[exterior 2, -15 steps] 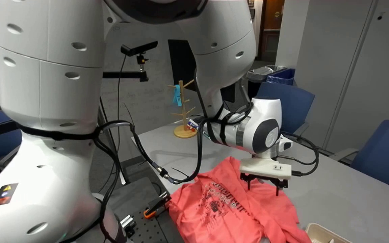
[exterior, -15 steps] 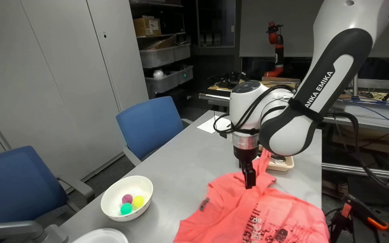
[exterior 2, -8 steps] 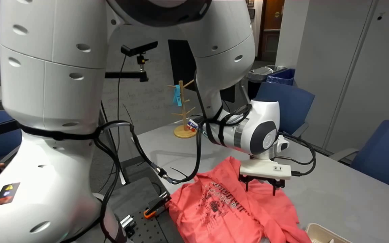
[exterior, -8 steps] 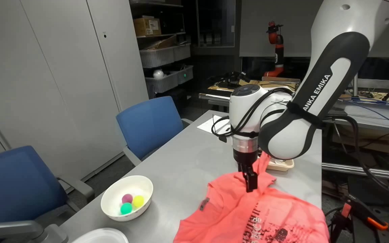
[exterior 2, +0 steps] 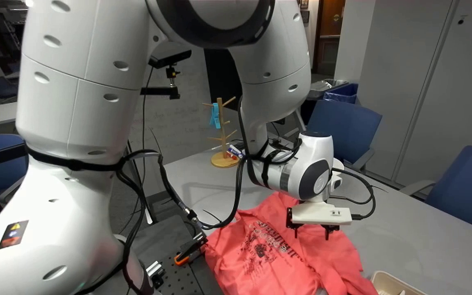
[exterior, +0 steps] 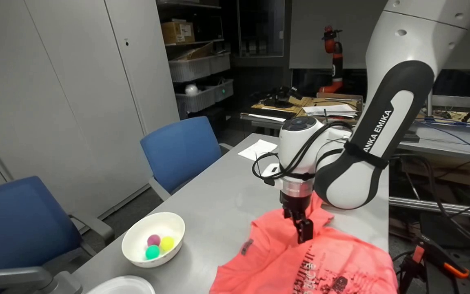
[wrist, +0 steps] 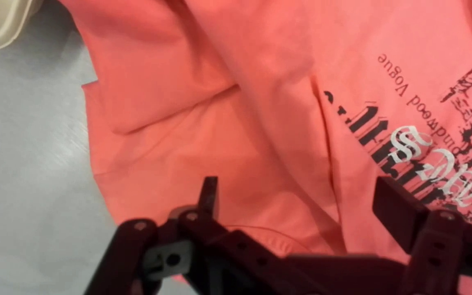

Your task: Unfold the sweatshirt on the table

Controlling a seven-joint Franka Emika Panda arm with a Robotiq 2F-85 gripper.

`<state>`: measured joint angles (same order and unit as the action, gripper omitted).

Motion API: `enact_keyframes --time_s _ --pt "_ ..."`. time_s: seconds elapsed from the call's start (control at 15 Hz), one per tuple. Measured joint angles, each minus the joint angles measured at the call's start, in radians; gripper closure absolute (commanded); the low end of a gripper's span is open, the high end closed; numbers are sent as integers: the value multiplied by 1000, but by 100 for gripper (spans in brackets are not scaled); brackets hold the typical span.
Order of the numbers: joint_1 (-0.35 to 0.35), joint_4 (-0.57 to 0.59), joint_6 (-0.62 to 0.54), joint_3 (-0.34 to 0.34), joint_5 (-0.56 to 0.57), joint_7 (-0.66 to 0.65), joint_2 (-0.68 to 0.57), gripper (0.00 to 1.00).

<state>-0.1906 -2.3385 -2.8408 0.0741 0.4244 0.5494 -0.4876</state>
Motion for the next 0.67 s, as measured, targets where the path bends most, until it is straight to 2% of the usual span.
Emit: enact_keyframes --time_s 0.07,0.27,0.47,0.53,0.6,0.67 --pt "-1 0 -9 -4 0 18 -9 6" --pt "-6 -1 -26 -14 0 64 -34 11" --pt "-10 -1 -36 -20 0 96 -54 21" --pt "-11 0 -36 -21 0 103 -58 27" --pt "-12 0 -36 -22 0 111 -62 45" --pt "-13 0 -36 -24 0 116 -65 47"
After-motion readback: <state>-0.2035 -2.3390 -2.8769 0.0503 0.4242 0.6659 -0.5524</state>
